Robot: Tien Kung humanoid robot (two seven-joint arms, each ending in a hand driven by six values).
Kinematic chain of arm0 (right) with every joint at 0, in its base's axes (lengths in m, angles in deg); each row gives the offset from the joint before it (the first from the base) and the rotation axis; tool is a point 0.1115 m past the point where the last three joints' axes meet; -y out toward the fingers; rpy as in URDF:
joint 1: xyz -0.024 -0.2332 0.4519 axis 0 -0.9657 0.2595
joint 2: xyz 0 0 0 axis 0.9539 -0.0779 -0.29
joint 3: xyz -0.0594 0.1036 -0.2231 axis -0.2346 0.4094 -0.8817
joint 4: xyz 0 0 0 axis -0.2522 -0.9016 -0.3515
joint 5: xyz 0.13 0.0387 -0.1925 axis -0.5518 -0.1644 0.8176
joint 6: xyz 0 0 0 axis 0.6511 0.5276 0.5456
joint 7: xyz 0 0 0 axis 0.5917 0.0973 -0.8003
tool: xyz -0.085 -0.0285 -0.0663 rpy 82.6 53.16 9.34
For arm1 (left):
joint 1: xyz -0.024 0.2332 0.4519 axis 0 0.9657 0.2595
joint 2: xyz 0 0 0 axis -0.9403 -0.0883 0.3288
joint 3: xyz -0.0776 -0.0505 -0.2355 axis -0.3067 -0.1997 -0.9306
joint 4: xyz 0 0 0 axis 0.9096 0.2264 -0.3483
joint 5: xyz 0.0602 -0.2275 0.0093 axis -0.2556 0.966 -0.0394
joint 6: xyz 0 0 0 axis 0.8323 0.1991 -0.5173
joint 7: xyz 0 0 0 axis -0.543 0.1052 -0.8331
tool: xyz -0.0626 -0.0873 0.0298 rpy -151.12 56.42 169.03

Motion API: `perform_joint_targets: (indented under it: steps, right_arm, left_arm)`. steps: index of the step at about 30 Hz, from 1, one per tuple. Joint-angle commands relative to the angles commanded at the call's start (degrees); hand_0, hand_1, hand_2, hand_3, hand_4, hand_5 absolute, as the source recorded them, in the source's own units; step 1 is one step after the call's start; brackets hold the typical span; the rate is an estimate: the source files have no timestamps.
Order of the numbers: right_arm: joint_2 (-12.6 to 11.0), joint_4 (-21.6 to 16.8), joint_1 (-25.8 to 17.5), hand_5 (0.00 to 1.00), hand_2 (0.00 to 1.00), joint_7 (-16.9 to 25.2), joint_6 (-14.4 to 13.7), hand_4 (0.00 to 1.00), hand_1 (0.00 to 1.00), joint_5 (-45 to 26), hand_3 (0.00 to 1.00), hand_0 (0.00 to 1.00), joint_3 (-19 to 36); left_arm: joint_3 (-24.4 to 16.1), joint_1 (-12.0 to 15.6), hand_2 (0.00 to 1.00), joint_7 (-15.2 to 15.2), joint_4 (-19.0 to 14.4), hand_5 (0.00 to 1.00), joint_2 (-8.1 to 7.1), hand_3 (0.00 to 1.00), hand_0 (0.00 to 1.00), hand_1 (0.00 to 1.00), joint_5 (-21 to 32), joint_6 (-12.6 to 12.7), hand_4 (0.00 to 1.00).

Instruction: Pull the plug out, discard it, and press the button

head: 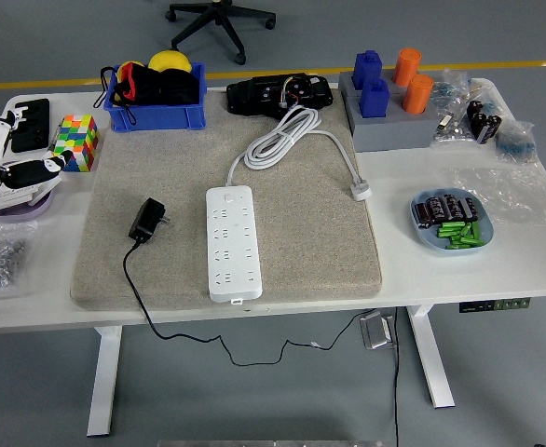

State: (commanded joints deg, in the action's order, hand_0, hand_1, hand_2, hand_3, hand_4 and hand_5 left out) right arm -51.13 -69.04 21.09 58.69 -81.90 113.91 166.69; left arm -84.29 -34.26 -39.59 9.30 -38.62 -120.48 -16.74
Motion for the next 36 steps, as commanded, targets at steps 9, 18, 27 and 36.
perform_joint_targets:
  steps: [9,18,27,36]
  right_arm:
    - [-0.1,-0.1,0.1,0.633,0.71,0.0,0.0,0.775,0.7,-0.1,0.723,0.749,0.1]
    - [-0.2,0.0,0.1,0.633,0.71,0.0,0.0,0.775,0.699,-0.2,0.723,0.749,-0.3]
    - [-0.4,-0.1,0.2,0.634,0.71,0.0,0.0,0.775,0.7,-0.3,0.724,0.749,-0.7]
    - [-0.5,0.0,0.0,0.634,0.71,0.0,0.0,0.775,0.7,-0.4,0.723,0.749,-0.9]
  left_arm:
    - [0.2,0.0,0.839,0.0,-0.2,0.213,-0.06,0.89,0.881,0.86,0.1,0.0,0.789]
    - [-0.1,0.2,0.839,0.1,-0.3,0.2,-0.07,0.886,0.88,0.859,0.1,-0.1,0.783]
    - [0.1,0.0,0.838,0.1,-0.2,0.186,-0.31,0.884,0.88,0.858,0.2,-0.1,0.782]
    - [0.4,0.0,0.838,0.1,-0.2,0.178,-0.55,0.881,0.879,0.856,0.2,-0.1,0.778]
